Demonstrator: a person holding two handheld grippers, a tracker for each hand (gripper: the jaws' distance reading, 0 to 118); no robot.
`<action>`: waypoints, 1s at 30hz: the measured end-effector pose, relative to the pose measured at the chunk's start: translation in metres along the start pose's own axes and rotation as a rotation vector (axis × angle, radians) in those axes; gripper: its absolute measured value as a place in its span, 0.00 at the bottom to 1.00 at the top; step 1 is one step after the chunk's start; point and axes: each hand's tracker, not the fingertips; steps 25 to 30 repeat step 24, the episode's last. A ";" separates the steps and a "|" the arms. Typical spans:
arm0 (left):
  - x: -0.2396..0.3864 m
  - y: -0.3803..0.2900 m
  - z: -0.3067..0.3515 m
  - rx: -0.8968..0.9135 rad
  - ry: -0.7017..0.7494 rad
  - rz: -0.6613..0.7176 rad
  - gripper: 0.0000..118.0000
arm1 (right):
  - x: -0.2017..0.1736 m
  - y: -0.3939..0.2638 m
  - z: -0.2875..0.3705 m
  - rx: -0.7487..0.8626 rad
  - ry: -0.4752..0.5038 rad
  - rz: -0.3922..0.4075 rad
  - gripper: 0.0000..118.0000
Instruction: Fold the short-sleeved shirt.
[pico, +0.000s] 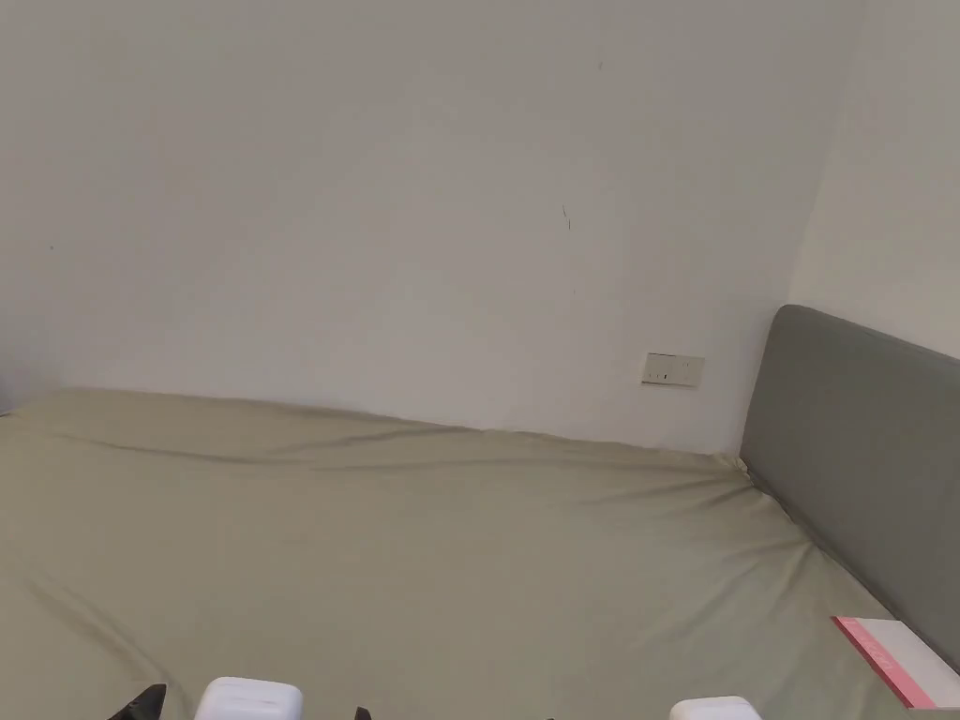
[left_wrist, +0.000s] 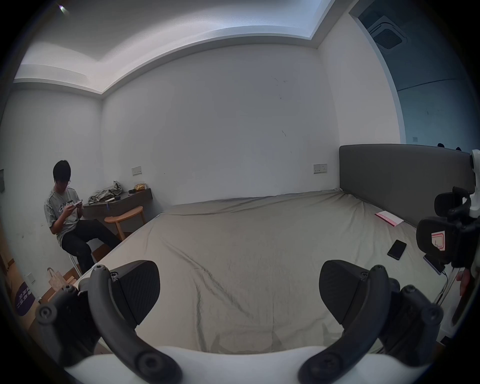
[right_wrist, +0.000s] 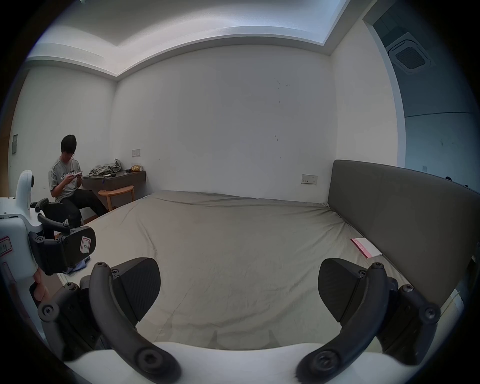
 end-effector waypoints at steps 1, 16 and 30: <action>0.000 0.000 0.000 0.002 0.003 -0.003 1.00 | 0.000 0.000 0.000 -0.001 0.000 -0.002 1.00; -0.001 -0.002 0.000 0.000 0.008 -0.014 1.00 | -0.001 0.000 0.002 0.003 0.009 -0.010 1.00; -0.002 -0.003 -0.002 -0.020 0.012 -0.001 1.00 | -0.001 0.003 0.003 0.011 0.026 -0.027 1.00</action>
